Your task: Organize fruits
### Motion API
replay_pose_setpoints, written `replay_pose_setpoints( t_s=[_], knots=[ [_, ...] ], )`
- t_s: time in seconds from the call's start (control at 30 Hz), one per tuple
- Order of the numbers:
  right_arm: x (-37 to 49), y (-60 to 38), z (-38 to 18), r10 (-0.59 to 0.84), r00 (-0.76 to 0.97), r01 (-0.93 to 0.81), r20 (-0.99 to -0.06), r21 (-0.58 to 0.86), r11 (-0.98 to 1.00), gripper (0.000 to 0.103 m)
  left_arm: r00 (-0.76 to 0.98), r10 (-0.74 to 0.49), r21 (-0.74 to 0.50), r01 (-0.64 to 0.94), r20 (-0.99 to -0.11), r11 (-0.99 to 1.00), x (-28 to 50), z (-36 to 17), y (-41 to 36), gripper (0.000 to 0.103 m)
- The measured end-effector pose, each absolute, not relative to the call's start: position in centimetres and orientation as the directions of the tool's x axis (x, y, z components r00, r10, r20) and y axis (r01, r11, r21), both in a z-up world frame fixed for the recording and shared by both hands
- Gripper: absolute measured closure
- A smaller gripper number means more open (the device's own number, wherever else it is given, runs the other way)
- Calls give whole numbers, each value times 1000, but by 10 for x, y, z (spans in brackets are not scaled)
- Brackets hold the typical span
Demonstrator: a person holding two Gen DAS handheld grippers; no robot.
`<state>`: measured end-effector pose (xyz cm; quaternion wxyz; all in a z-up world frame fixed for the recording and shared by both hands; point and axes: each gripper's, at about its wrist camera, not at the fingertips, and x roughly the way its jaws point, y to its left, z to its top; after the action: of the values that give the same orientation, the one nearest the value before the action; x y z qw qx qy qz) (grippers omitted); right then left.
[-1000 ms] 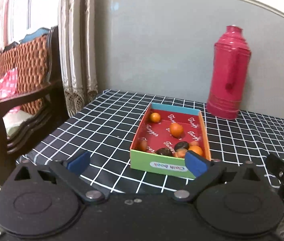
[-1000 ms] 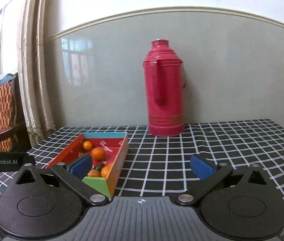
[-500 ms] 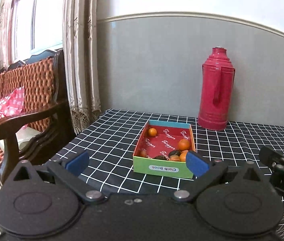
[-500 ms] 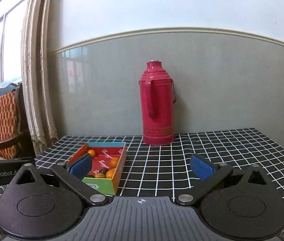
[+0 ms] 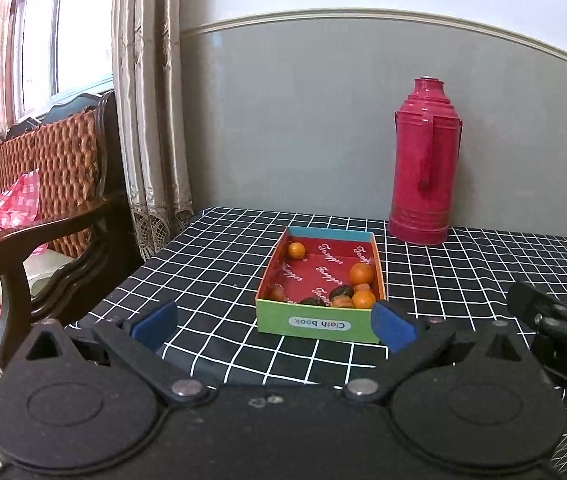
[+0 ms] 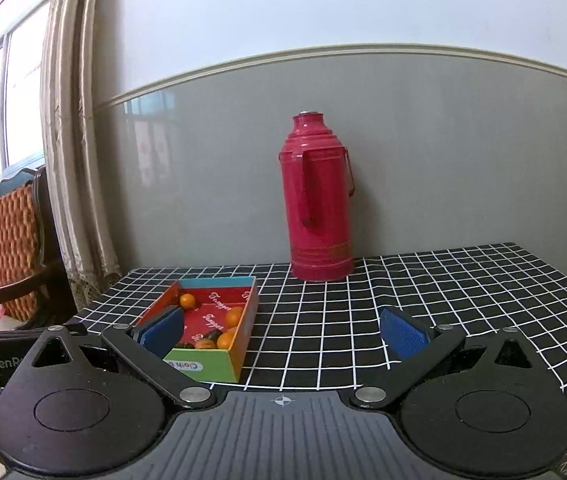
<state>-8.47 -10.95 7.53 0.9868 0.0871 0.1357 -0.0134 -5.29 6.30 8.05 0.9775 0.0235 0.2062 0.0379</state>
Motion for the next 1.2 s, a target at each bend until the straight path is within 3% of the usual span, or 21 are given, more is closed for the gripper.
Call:
replay_pose_setpoints(
  t_s=[1.2],
  knots=[
    [-81,-114,67,-15,955,65,-297,160,985,0,906,79,55,-61,-416,997,-50,78,62,6]
  ],
)
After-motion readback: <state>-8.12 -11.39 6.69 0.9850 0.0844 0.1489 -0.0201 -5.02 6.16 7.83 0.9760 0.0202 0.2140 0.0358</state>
